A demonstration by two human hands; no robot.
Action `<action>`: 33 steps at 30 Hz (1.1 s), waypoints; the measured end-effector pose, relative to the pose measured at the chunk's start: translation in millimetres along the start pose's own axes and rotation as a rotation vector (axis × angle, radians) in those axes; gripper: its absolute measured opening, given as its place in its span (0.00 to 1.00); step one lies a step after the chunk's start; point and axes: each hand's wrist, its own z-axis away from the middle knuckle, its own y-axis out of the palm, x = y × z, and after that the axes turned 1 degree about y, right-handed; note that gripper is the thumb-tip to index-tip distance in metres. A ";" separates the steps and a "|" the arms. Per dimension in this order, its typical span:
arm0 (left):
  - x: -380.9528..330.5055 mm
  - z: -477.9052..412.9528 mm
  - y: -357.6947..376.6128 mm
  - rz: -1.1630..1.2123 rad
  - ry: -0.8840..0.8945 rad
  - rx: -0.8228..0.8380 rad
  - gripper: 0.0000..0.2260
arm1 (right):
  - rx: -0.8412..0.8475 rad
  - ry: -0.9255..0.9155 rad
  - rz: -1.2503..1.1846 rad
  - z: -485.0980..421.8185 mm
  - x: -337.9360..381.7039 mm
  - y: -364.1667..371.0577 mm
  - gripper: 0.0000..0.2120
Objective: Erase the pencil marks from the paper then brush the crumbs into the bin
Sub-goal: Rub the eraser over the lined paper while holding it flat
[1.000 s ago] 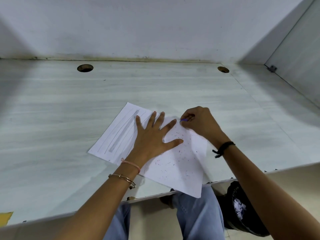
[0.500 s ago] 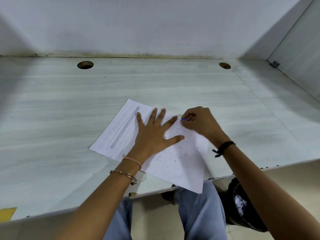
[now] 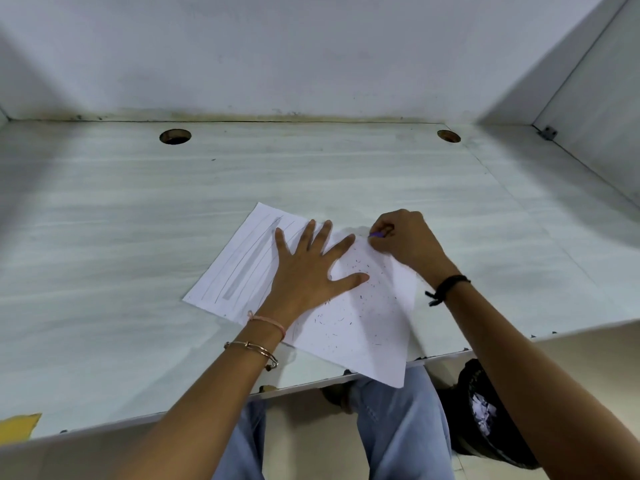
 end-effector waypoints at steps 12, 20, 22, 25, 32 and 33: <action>0.3 1.4 -2.4 -0.004 0.009 0.008 0.35 | -0.034 0.047 -0.002 -7.0 -7.6 7.8 0.04; 10.8 0.4 -8.5 0.571 -0.063 -0.252 0.18 | -0.021 -0.051 -0.305 49.4 18.1 45.0 0.02; 13.7 3.0 -12.1 0.719 -0.084 -0.281 0.18 | -0.001 -0.083 -0.307 57.4 19.1 56.2 0.01; 21.9 12.9 -16.7 0.681 -0.052 -0.286 0.18 | -0.025 -0.064 -0.387 55.3 17.9 60.2 0.01; 42.7 51.8 -23.9 0.470 -0.091 -0.225 0.14 | -0.046 -0.052 -0.355 42.1 22.1 54.9 0.03; 43.8 54.5 -24.1 0.438 -0.087 -0.190 0.15 | -0.047 -0.049 -0.351 40.5 23.4 53.1 0.03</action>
